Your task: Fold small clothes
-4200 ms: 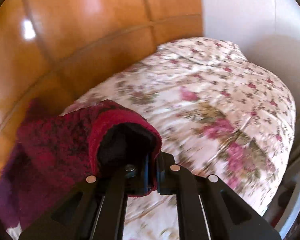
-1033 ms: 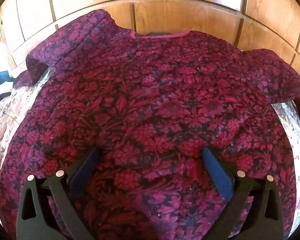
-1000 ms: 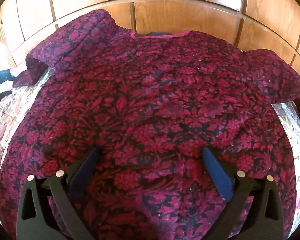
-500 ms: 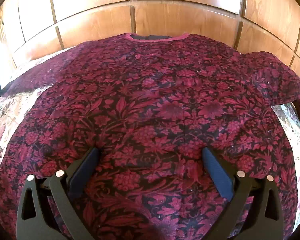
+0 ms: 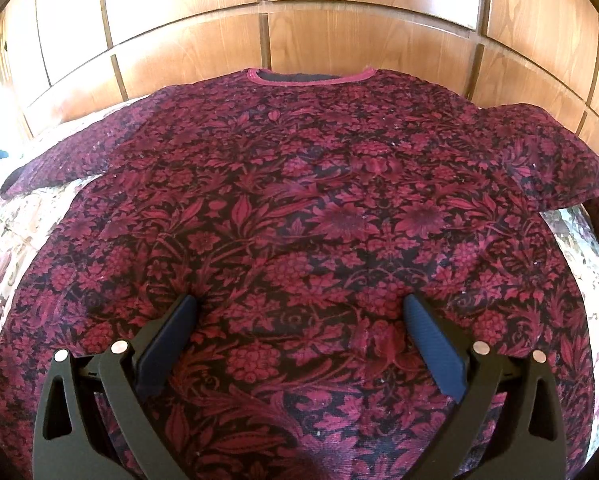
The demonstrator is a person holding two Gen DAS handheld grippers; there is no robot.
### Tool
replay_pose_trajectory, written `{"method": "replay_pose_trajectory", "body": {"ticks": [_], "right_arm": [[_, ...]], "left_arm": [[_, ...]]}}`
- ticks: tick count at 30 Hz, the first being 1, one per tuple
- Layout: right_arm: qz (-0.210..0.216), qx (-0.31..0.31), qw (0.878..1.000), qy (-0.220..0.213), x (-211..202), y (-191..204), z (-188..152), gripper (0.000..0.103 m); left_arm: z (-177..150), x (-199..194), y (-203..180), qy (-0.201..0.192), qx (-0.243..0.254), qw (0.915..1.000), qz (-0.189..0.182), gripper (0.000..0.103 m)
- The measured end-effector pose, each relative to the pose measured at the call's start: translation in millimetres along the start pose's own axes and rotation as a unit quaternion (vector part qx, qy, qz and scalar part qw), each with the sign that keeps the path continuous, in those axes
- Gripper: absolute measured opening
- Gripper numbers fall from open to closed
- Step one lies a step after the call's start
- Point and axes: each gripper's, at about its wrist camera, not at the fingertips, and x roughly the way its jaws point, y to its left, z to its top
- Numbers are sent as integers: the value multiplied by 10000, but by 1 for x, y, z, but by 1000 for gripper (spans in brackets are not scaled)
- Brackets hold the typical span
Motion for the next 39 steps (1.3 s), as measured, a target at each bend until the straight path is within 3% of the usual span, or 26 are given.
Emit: {"method": "replay_pose_trajectory", "body": {"ticks": [2,5,8,10,12,13,15,17,18,21,23,27,29,30,31,33,35,36,39], "right_arm": [[50,43,10000,44,-3,-3,2,101],[341,350,9987,171,-14,-19,8,101],[700,1279,9893,-59,-41,-67,12,97],[858,2066,9742,-298,-60,-113,8,93],[973,3124,9432,-583,-80,-180,-7,91],[974,3528,9281,-679,-85,-207,-16,88],[796,4424,8898,-785,-90,-269,-41,81],[630,5033,8576,-849,-91,-313,-60,77],[536,5384,8359,-924,-89,-341,-71,74],[437,5886,8003,-1060,-82,-389,-81,69],[307,6041,7888,-1092,-72,-418,-75,66],[-6,5993,7947,-963,-54,-447,-51,58],[-319,5799,8112,-681,-41,-454,-33,47],[-512,5640,8227,-495,-37,-457,-26,35],[-831,5302,8434,-259,-34,-456,-13,21],[-1367,4545,8799,-237,-44,-452,12,13],[-1875,3935,8987,-474,-60,-446,28,11],[-2160,3653,9032,-642,-68,-443,36,11],[-2914,3116,9000,-889,-72,-452,49,11]], "left_arm": [[-24,-8,-39,196,319,9979,-521,57],[-70,-22,-106,496,947,9862,-1267,57],[-119,-32,-163,726,1729,9664,-1758,57],[-150,-31,-190,997,2219,9516,-1880,57],[-175,-25,-205,1318,2487,9379,-2027,57],[-181,-23,-208,1353,2584,9356,-1988,57],[-190,-15,-206,1300,2787,9343,-1805,58],[-191,-11,-202,1302,2709,9355,-1855,61],[-193,-8,-202,1329,2628,9364,-1907,61],[-193,-4,-199,1322,2594,9365,-1953,63],[-195,-3,-198,1293,2623,9364,-1940,66],[-199,-5,-205,1204,2693,9372,-1859,69],[-199,-4,-208,1197,2696,9377,-1836,70],[-199,-3,-208,1201,2697,9377,-1831,70],[-199,-4,-207,1205,2694,9377,-1833,70],[-199,-3,-209,1211,2694,9376,-1833,70],[-200,-3,-210,1199,2711,9376,-1817,70],[-200,-3,-210,1191,2727,9374,-1808,71],[-201,-3,-212,1158,2757,9378,-1763,72]]}}
